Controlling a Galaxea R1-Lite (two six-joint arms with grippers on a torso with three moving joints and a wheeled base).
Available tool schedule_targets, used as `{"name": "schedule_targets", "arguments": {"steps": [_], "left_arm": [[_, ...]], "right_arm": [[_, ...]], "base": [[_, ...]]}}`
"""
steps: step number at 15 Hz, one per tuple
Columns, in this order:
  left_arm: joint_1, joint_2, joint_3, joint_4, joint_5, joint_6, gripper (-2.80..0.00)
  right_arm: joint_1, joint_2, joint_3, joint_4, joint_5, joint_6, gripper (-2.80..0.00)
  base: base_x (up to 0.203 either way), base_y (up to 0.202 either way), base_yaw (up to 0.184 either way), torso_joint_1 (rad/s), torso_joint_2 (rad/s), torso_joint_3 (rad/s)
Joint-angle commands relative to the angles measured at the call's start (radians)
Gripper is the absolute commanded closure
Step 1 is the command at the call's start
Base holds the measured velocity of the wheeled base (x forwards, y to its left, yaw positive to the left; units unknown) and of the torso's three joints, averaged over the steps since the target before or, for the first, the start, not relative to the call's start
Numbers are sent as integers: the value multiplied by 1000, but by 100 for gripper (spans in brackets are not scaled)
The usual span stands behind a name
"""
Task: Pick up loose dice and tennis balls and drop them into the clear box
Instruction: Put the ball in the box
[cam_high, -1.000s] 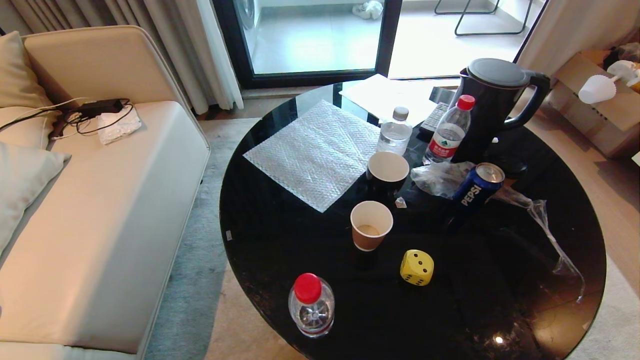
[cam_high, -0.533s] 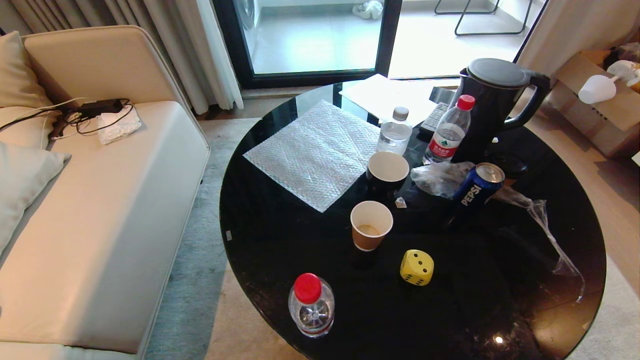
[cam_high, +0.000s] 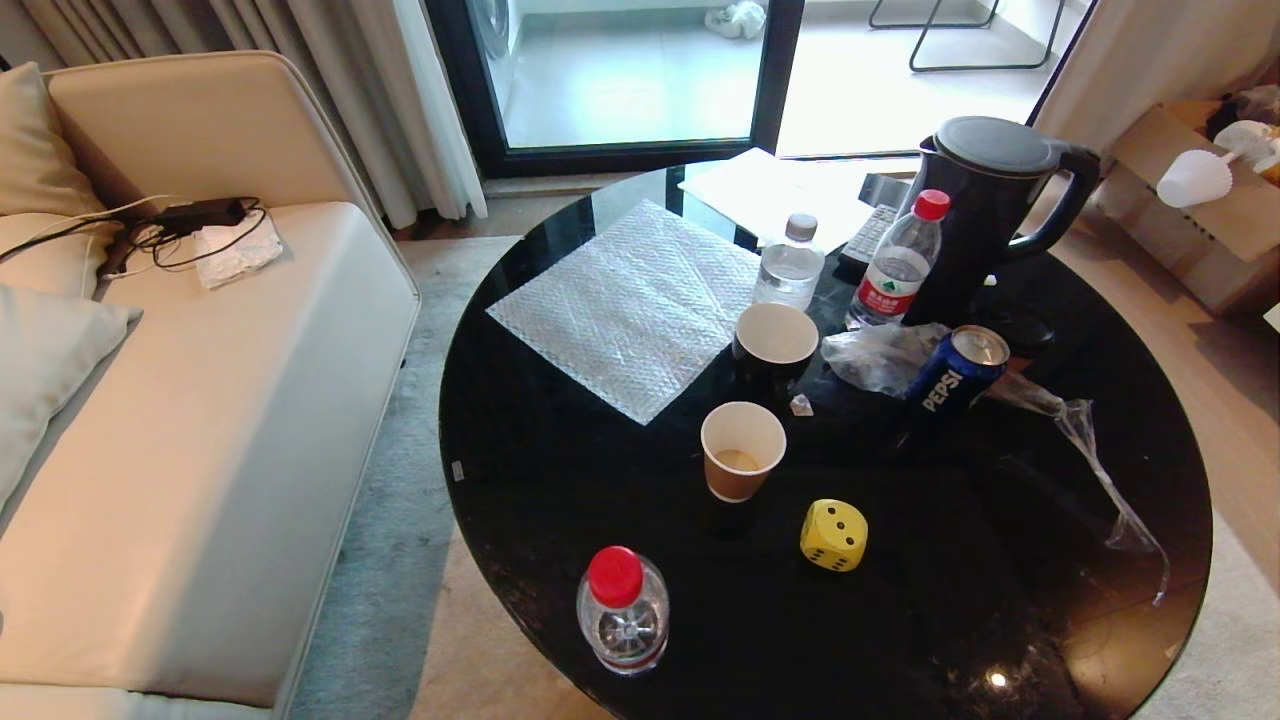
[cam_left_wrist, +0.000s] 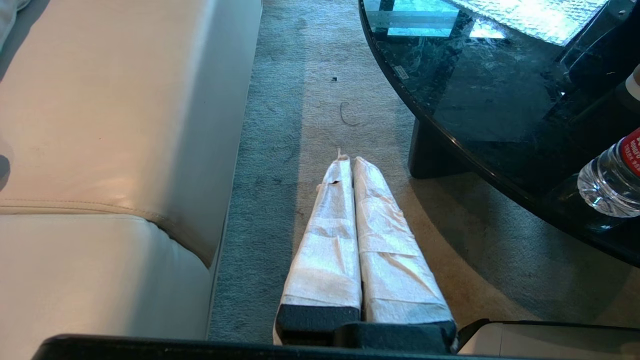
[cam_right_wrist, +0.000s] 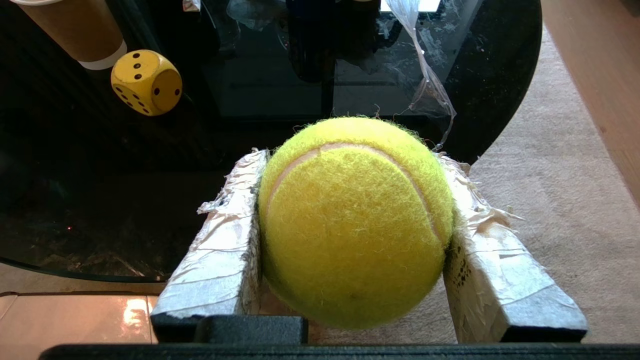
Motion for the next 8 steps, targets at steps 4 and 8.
{"name": "schedule_targets", "arguments": {"steps": [4, 8], "left_arm": [[0, 0, 0, -1, 1, 1, 0], [0, 0, 0, -1, 1, -1, 0]], "right_arm": [[0, 0, 0, 0, 0, -1, 0], [0, 0, 0, 0, 0, -1, 0]], "base": [[0, 0, 0, 0, 0, 0], [0, 0, 0, 0, 0, 0]]}}
